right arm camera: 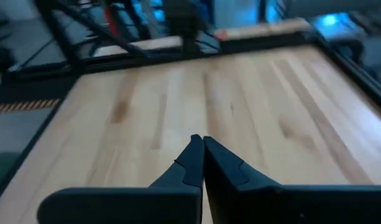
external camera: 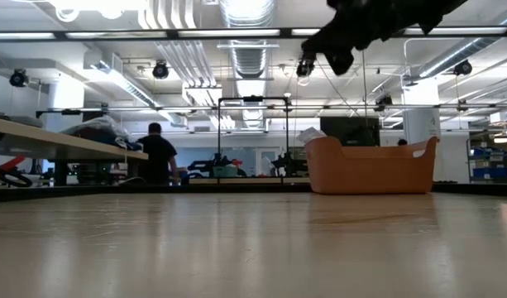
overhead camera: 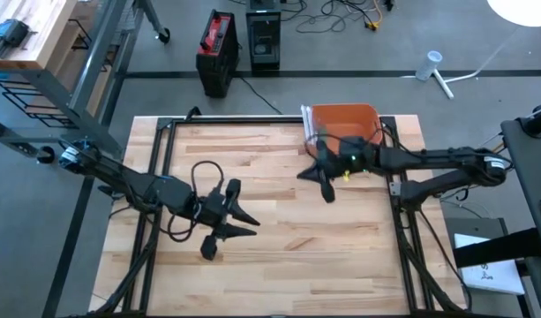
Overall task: Roll bandage
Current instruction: Return to Home Position
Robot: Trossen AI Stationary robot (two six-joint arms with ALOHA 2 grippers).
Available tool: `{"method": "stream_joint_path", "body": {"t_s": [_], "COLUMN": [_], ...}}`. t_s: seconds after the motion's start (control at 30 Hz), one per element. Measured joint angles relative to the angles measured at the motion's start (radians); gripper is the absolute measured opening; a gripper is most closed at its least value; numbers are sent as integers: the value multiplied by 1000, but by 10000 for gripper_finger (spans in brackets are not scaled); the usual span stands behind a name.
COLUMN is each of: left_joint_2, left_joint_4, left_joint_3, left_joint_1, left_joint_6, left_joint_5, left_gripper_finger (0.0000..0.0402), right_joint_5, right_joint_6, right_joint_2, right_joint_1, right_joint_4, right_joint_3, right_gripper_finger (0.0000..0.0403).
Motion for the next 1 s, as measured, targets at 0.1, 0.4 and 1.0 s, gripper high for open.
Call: {"method": "stream_joint_path", "body": {"t_s": [0.1, 0.4, 1.0], "left_joint_2": [1, -60, -484], "left_joint_4": [-1, -109, -327], "left_joint_3": [0, 0, -160], "left_joint_1": [0, 3, -1], "left_joint_6": [0, -15, 53], "left_joint_5": [0, -1, -122], "left_gripper_finger": [95, 110, 114], "right_joint_5": [6, 14, 15], "right_joint_6": [-110, -13, -46], "right_joint_2": [-15, -44, -701], "right_joint_1": [40, 35, 43], "right_joint_4": [14, -82, -291], "right_joint_3": [7, 5, -115], "right_gripper_finger": [0, 0, 0]}}
